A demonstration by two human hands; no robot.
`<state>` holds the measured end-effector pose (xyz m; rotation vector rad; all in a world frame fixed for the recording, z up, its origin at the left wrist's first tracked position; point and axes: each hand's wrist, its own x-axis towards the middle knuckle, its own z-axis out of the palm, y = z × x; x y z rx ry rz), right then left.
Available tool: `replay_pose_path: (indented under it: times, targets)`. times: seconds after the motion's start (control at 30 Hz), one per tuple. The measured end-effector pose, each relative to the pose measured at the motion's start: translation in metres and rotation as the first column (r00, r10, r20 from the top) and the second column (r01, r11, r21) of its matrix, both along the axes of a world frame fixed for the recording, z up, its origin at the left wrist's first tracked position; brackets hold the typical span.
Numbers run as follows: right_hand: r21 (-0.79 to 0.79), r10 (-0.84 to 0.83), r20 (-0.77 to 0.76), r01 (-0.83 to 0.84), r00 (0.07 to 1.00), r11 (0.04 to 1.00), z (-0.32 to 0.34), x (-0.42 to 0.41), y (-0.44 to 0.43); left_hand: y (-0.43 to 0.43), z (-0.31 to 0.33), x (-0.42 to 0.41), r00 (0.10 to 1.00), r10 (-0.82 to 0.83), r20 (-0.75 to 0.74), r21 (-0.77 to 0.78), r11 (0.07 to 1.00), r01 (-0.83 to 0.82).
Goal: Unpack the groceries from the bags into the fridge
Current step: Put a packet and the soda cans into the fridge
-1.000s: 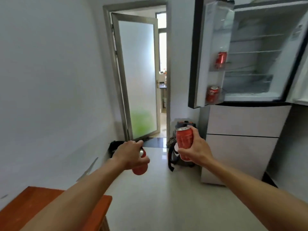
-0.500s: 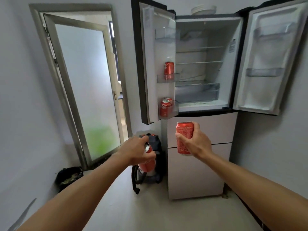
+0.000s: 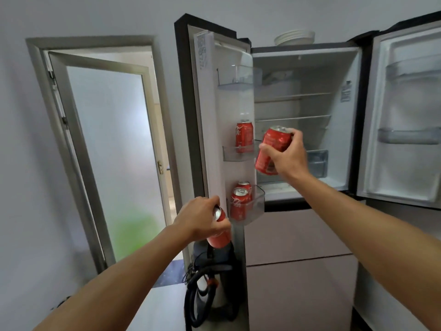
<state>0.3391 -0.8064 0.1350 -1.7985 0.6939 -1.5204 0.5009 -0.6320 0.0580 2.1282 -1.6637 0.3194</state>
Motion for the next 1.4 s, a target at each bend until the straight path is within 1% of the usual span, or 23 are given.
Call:
replay_pose_path:
  times: [0.1,0.2,0.3,0.43,0.5,0.63,0.77,0.8,0.9,0.93,1.07,1.2,1.27,1.3,1.4]
  targets:
    - [-0.001,0.042,0.123,-0.042,0.992,0.999,0.029,0.033,-0.037,-0.021,0.007,0.008,0.998,0.054,-0.037,-0.046,0.997,-0.056]
    - [-0.029,0.089,0.145,-0.086,0.985,0.996,0.048,0.067,-0.07,-0.039,0.012,0.011,0.992,0.11,-0.06,-0.088,0.989,-0.115]
    - [-0.064,0.131,0.048,-0.128,0.99,0.99,0.058,0.099,-0.098,-0.053,0.014,0.012,0.982,0.18,-0.059,-0.115,0.976,-0.186]
    - [-0.142,0.155,-0.183,-0.182,0.971,0.973,0.054,0.131,-0.122,-0.068,0.017,0.009,0.954,0.296,-0.054,-0.12,0.946,-0.3]
    - [-0.191,0.174,-0.267,-0.229,0.948,0.955,0.048,0.14,-0.129,-0.073,0.019,0.006,0.938,0.344,-0.049,-0.13,0.929,-0.347]
    - [-0.271,0.227,-0.378,-0.342,0.897,0.9,0.039,0.145,-0.136,-0.08,0.022,-0.002,0.904,0.425,-0.053,-0.159,0.89,-0.428]
    - [-0.318,0.207,-0.437,-0.365,0.875,0.875,0.039,0.144,-0.141,-0.089,0.022,-0.006,0.882,0.468,-0.066,-0.167,0.866,-0.472]
    - [-0.333,0.174,-0.462,-0.352,0.87,0.875,0.041,0.145,-0.142,-0.09,0.023,-0.005,0.878,0.473,-0.07,-0.17,0.862,-0.477]
    - [-0.431,-0.015,-0.521,-0.248,0.853,0.868,0.046,0.145,-0.144,-0.094,0.026,-0.005,0.881,0.463,-0.099,-0.2,0.858,-0.473]
    - [-0.445,-0.043,-0.521,-0.228,0.853,0.866,0.048,0.144,-0.145,-0.095,0.028,-0.005,0.884,0.456,-0.101,-0.216,0.857,-0.467]
    - [-0.416,-0.017,-0.492,-0.217,0.871,0.883,0.054,0.135,-0.152,-0.096,0.041,-0.004,0.908,0.409,-0.088,-0.287,0.863,-0.416]
    - [-0.352,0.055,-0.36,-0.19,0.931,0.917,0.054,0.124,-0.16,-0.096,0.075,-0.008,0.947,0.304,-0.108,-0.423,0.848,-0.321]
    - [-0.304,0.061,-0.344,-0.173,0.937,0.937,0.049,0.116,-0.166,-0.099,0.105,-0.012,0.966,0.233,-0.109,-0.541,0.802,-0.254]
    - [-0.287,0.054,-0.354,-0.164,0.934,0.944,0.045,0.111,-0.169,-0.102,0.124,-0.016,0.976,0.195,-0.101,-0.611,0.762,-0.215]
    - [-0.266,0.052,-0.393,-0.168,0.918,0.949,0.032,0.1,-0.173,-0.117,0.192,-0.026,0.992,0.127,-0.026,-0.804,0.586,-0.096]
